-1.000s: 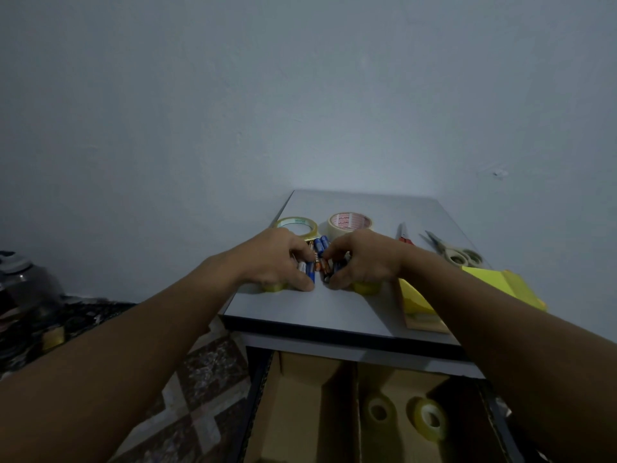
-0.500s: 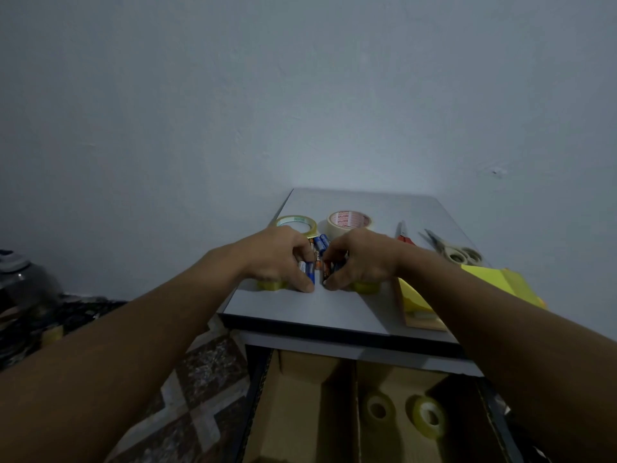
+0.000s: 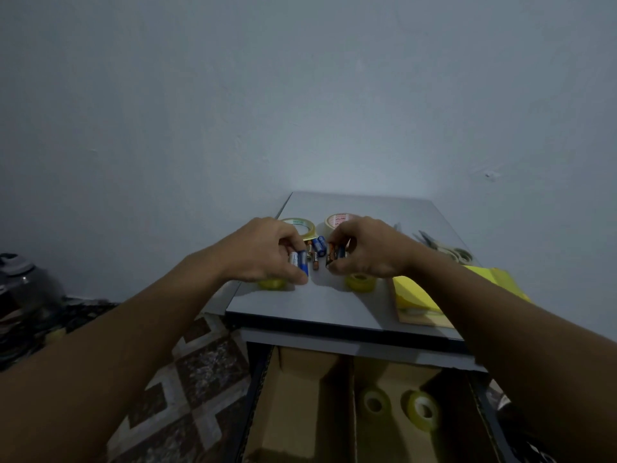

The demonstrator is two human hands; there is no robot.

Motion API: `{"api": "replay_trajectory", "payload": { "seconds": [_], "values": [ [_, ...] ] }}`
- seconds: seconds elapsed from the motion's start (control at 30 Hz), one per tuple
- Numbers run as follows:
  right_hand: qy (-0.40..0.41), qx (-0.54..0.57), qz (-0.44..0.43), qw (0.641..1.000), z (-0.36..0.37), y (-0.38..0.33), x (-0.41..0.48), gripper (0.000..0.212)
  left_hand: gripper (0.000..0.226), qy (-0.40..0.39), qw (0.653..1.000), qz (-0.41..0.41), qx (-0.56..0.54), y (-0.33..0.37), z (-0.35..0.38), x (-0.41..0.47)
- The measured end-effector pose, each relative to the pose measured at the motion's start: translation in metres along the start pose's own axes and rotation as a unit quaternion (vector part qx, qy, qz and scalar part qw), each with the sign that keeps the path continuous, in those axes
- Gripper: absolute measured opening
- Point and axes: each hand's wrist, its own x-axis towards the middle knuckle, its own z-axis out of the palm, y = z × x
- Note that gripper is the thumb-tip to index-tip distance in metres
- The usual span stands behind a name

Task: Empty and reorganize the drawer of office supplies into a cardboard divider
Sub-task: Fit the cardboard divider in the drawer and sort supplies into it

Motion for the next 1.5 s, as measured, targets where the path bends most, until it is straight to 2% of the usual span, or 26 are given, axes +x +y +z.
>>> {"api": "replay_trajectory", "payload": {
  "seconds": [0.17,0.33,0.47,0.57,0.7,0.8,1.0,1.2,1.5],
  "values": [
    [0.035,0.042,0.006,0.998,-0.014,-0.011,-0.028,0.045,0.048,0.02,0.999,-0.016,-0.04,0.01,-0.01,-0.048],
    [0.067,0.075,0.022,0.995,-0.02,-0.023,-0.066,0.039,0.047,0.0,0.996,-0.035,-0.085,0.018,0.0,-0.11],
    [0.087,0.108,0.046,0.989,-0.013,-0.03,-0.095,0.045,0.047,-0.048,0.993,-0.035,-0.098,0.022,0.026,-0.15],
    [0.088,0.135,0.055,0.985,-0.005,-0.035,-0.116,0.046,0.045,-0.114,0.989,-0.031,-0.089,0.028,0.053,-0.174],
    [0.089,0.136,0.05,0.985,0.005,-0.042,-0.14,0.043,0.049,-0.201,0.979,0.009,-0.041,0.039,0.091,-0.194],
    [0.079,0.145,0.045,0.985,0.013,-0.046,-0.156,0.045,0.054,-0.252,0.967,0.034,0.034,0.043,0.117,-0.197],
    [0.066,0.176,0.044,0.981,0.025,-0.049,-0.177,0.046,0.042,-0.244,0.961,0.071,0.113,0.039,0.15,-0.197],
    [0.056,0.163,0.048,0.984,0.038,-0.055,-0.183,0.05,0.042,-0.247,0.94,0.098,0.215,0.025,0.173,-0.196],
    [0.036,0.186,0.059,0.98,0.049,-0.056,-0.189,0.048,0.04,-0.24,0.937,0.137,0.213,0.015,0.17,-0.202]
  ]
}}
